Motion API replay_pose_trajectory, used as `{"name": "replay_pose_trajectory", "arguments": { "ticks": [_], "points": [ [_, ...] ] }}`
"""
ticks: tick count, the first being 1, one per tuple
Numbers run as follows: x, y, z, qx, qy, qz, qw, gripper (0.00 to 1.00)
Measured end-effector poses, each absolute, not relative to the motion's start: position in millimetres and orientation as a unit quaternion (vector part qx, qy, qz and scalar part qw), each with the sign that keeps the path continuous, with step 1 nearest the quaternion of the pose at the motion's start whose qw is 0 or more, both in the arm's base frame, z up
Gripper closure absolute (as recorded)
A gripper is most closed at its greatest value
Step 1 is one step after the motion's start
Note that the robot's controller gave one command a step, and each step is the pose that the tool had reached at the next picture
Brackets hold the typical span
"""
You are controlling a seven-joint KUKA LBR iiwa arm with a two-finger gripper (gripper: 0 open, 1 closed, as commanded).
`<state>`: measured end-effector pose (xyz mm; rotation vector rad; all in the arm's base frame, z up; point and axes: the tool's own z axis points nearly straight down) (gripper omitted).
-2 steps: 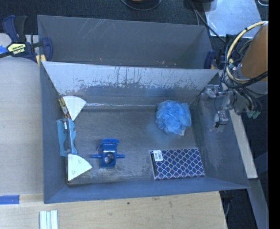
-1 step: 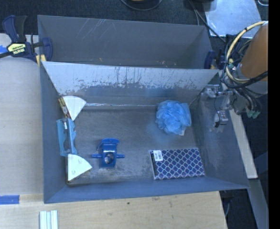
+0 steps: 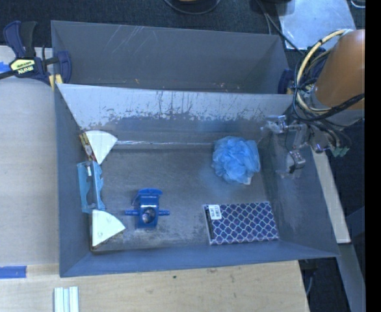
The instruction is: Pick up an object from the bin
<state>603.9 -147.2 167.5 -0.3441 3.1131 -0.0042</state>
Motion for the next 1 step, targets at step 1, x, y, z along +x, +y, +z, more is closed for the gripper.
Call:
{"name": "replay_pose_trajectory", "arguments": {
  "ticks": [1],
  "points": [
    [625.8, -139.7, 82.6, -0.184, 0.983, -0.001, 0.002, 0.0]
  ]
}}
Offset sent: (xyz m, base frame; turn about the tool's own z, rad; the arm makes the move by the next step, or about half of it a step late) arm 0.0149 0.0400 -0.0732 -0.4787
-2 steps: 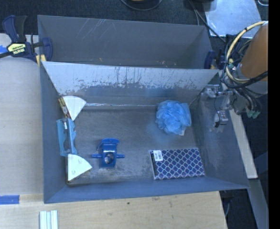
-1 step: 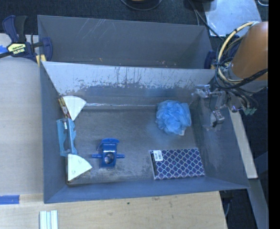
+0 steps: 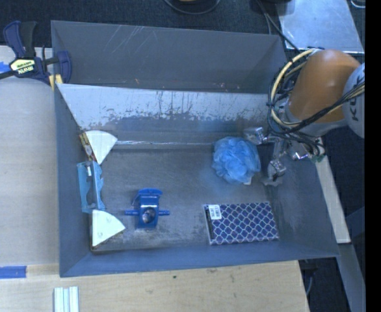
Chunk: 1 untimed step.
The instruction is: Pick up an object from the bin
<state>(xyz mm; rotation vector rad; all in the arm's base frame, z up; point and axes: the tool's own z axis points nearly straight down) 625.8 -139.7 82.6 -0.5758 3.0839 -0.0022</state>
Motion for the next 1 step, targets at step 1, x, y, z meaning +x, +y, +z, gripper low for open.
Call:
{"name": "replay_pose_trajectory", "arguments": {
  "ticks": [1],
  "points": [
    [619.6, -107.4, 95.0, -0.342, 0.94, -0.002, 0.005, 1.0]
  ]
}}
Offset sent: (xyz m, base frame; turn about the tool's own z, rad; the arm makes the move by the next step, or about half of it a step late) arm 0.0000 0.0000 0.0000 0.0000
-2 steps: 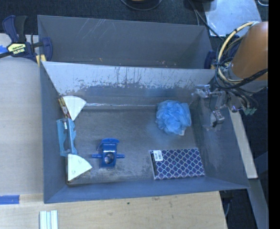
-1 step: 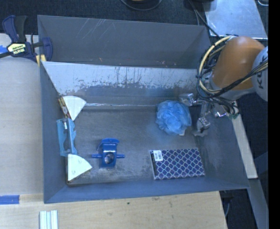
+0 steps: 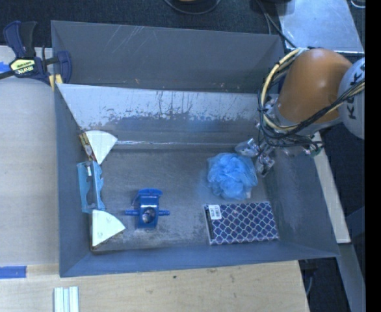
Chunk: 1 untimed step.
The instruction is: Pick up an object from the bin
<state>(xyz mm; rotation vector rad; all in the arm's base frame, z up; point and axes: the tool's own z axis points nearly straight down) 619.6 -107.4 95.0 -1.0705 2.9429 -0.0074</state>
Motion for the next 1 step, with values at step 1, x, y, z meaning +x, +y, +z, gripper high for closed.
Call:
{"name": "replay_pose_trajectory", "arguments": {
  "ticks": [1],
  "points": [
    [619.6, -107.4, 95.0, -0.342, 0.94, -0.002, 0.005, 1.0]
  ]
}}
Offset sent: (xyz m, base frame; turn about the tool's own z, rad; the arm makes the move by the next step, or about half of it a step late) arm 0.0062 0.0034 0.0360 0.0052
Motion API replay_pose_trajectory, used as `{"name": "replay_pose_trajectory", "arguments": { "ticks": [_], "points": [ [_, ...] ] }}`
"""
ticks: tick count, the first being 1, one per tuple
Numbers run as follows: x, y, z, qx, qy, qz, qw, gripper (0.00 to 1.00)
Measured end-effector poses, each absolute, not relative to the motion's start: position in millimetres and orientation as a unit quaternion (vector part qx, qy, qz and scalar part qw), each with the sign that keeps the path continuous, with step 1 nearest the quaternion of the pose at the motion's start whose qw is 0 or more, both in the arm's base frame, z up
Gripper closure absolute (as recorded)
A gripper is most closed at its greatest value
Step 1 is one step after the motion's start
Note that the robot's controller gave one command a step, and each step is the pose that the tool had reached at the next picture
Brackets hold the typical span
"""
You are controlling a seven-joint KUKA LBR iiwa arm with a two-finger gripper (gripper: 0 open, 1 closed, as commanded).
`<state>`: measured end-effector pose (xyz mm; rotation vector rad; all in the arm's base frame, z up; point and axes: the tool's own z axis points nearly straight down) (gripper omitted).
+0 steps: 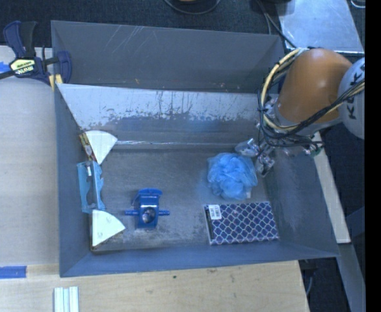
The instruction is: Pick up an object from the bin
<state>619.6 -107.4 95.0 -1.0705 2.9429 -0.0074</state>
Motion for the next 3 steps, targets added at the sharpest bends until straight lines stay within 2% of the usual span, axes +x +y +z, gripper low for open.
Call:
{"name": "replay_pose_trajectory", "arguments": {
  "ticks": [1, 2, 3],
  "points": [
    [627.7, -105, 133, -0.339, 0.941, -0.004, 0.009, 1.0],
    [622.3, -106, 164, -0.342, 0.94, -0.004, 0.008, 1.0],
    [628.2, -95, 192, -0.349, 0.937, -0.005, 0.012, 1.0]
  ]
}}
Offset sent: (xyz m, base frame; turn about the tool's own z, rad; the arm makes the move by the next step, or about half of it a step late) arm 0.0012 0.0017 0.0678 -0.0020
